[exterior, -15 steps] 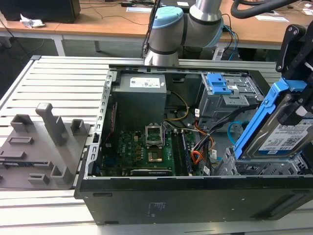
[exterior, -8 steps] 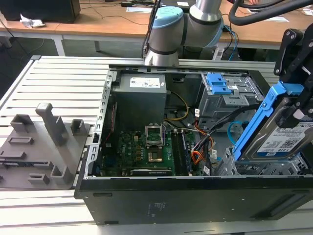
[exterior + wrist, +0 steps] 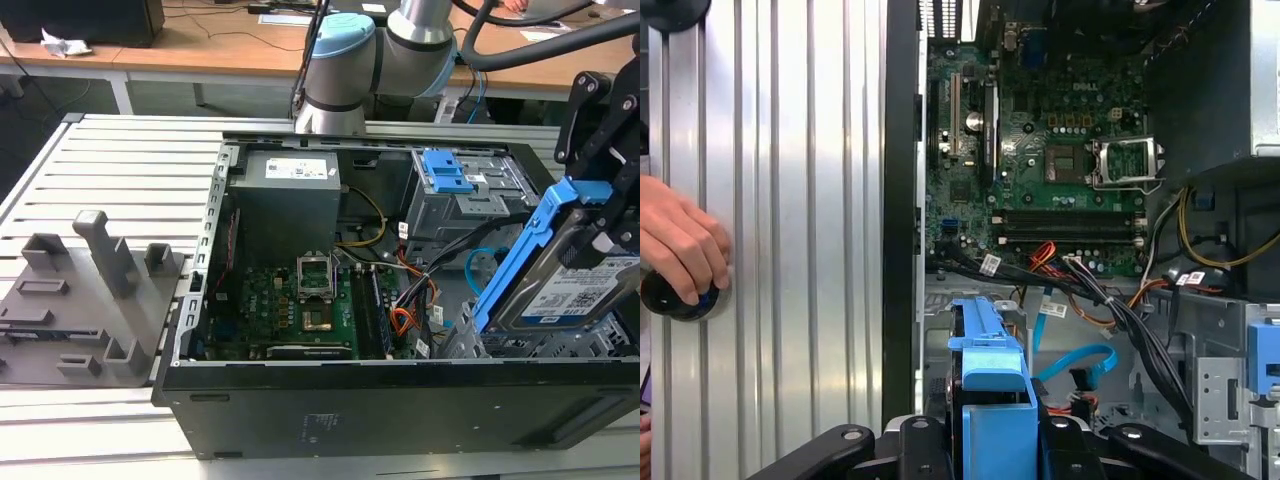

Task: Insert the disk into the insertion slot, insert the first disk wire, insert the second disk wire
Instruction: 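Insert the disk into the insertion slot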

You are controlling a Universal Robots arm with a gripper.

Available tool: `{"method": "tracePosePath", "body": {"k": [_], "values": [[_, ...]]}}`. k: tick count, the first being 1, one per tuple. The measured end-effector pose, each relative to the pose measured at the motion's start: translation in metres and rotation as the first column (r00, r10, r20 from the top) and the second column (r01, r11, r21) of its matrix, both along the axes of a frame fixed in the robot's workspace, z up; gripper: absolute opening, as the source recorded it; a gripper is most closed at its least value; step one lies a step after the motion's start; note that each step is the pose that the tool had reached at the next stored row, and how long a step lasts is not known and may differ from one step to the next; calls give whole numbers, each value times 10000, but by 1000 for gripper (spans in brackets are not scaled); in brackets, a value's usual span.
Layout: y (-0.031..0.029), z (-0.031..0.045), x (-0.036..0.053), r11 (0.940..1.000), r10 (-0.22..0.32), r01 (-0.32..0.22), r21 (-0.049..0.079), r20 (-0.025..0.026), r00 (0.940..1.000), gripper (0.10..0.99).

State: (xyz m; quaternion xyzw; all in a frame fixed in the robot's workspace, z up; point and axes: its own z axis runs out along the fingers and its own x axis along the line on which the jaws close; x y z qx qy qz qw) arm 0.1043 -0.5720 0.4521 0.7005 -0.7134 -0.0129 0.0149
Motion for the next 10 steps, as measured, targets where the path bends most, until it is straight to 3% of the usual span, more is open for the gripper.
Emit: {"method": "tracePosePath", "body": {"k": [4,8,10], "values": [[21,-17,17,10000,2,-2,-1,0,10000,365],[154,-19,97,10000,22,-22,-2,0,10000,365],[188,-37,132,10000,28,-28,0,-1,10000,365]]}}
